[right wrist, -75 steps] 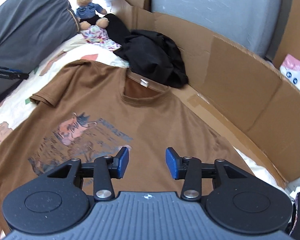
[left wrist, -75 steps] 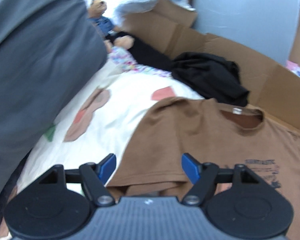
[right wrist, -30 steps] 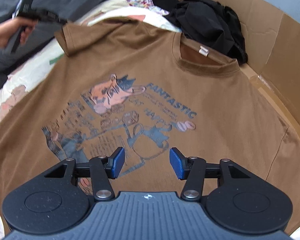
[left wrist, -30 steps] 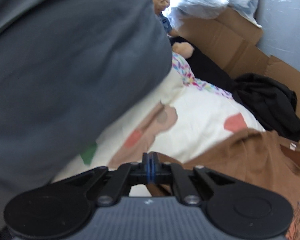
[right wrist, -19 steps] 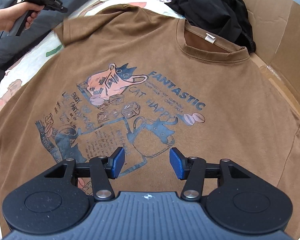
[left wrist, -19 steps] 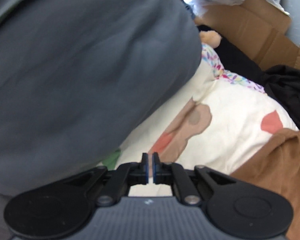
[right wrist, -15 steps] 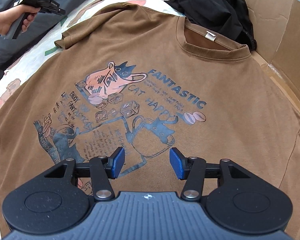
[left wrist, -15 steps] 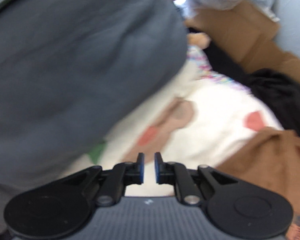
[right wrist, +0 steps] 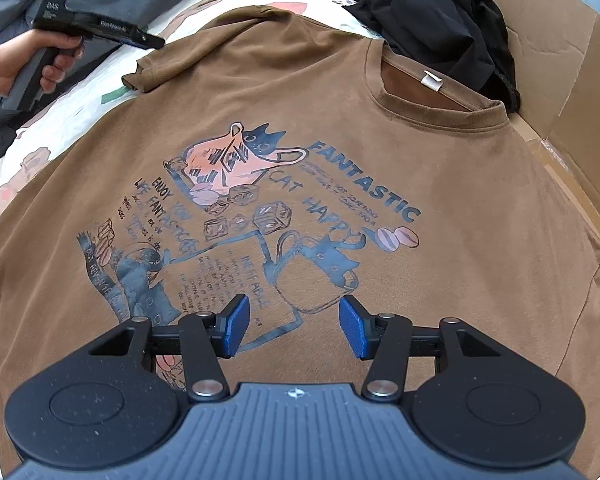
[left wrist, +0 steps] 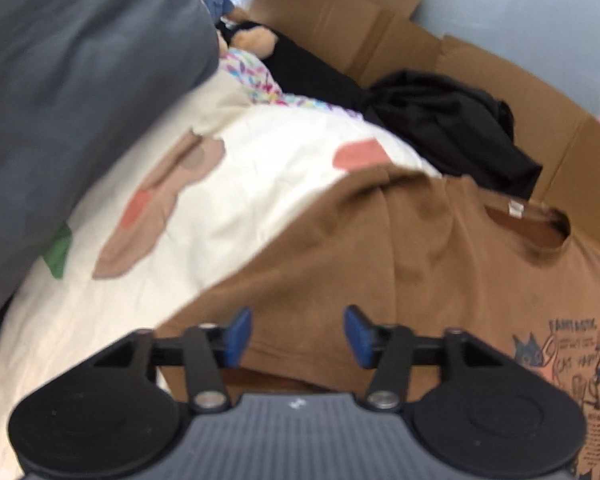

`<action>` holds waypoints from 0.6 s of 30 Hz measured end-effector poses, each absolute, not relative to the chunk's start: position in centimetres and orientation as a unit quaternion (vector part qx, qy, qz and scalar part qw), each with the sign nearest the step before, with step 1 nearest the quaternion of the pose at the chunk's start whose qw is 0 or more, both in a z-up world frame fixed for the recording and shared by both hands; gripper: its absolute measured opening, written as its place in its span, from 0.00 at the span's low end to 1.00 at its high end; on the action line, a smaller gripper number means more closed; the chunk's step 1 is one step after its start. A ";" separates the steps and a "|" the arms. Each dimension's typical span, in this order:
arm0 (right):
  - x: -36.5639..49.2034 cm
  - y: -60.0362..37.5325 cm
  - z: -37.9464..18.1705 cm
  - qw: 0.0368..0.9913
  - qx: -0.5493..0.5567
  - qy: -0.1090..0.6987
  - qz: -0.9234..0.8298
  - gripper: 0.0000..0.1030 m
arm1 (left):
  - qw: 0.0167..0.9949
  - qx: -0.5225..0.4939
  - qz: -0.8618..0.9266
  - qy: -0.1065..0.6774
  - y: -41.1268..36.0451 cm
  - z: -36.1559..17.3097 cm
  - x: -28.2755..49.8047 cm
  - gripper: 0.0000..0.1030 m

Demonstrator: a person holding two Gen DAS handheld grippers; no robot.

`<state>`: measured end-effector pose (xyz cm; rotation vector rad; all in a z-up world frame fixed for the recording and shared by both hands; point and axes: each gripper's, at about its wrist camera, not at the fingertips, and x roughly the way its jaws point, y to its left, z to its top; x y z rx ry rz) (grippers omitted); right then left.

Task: Fold clothes

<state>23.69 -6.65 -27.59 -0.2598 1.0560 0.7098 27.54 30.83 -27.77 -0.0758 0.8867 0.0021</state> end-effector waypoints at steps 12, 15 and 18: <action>23.3 -6.8 -27.7 0.794 -0.121 0.493 0.335 0.53 | 0.903 -0.013 0.006 0.430 30.0 -29.8 26.7 0.19; 23.3 -6.9 -27.7 0.794 -0.121 0.492 0.334 0.53 | 0.906 -0.018 0.004 0.423 30.4 -29.0 26.5 0.19; 23.2 -7.0 -27.6 0.795 -0.122 0.492 0.334 0.53 | 0.905 -0.010 -0.005 0.425 30.4 -28.7 26.5 0.06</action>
